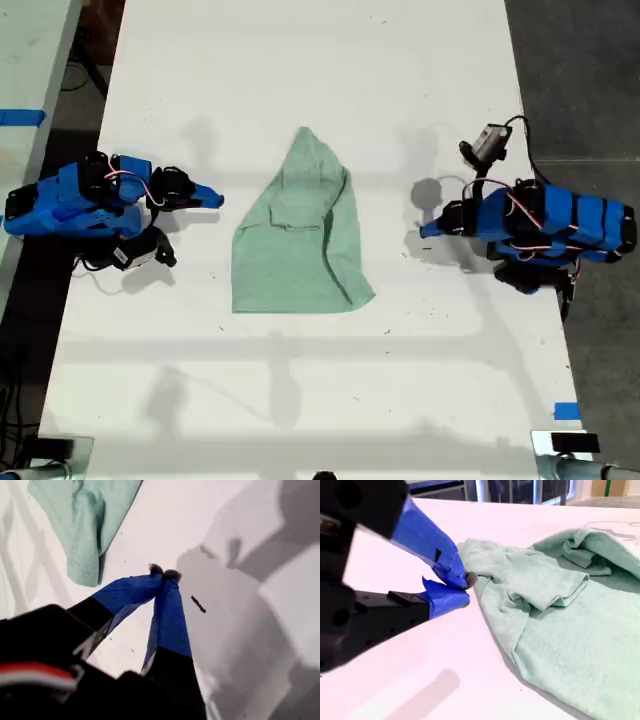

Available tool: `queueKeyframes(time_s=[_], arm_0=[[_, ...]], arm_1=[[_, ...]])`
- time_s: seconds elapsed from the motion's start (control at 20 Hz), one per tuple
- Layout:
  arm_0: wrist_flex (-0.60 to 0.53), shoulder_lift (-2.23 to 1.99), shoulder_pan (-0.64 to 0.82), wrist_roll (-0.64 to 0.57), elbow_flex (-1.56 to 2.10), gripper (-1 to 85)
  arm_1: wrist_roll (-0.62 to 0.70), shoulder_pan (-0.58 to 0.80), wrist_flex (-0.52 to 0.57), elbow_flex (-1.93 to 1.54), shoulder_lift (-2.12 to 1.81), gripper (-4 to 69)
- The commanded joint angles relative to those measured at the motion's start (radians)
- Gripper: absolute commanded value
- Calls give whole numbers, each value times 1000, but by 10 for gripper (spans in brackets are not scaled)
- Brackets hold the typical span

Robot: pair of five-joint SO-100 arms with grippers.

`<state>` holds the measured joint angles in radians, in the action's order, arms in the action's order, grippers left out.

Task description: Fold t shirt

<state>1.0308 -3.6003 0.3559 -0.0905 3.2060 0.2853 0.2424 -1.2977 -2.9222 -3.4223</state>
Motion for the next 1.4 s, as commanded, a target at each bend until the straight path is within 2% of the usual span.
queueKeyframes(time_s=[0.0, 0.1, 0.2, 1.35], arm_0=[[-8, -6, 14, 18, 6, 0], [-8, -6, 8, 23, 8, 0], [-8, -6, 3, 23, 9, 0], [-9, -6, 3, 25, 9, 0]], arm_1=[[71, 49, 34, -117, -84, -2], [58, 43, 49, -155, -86, -2], [35, 17, -8, -149, -86, -2], [8, 0, -11, -156, -86, -2]])
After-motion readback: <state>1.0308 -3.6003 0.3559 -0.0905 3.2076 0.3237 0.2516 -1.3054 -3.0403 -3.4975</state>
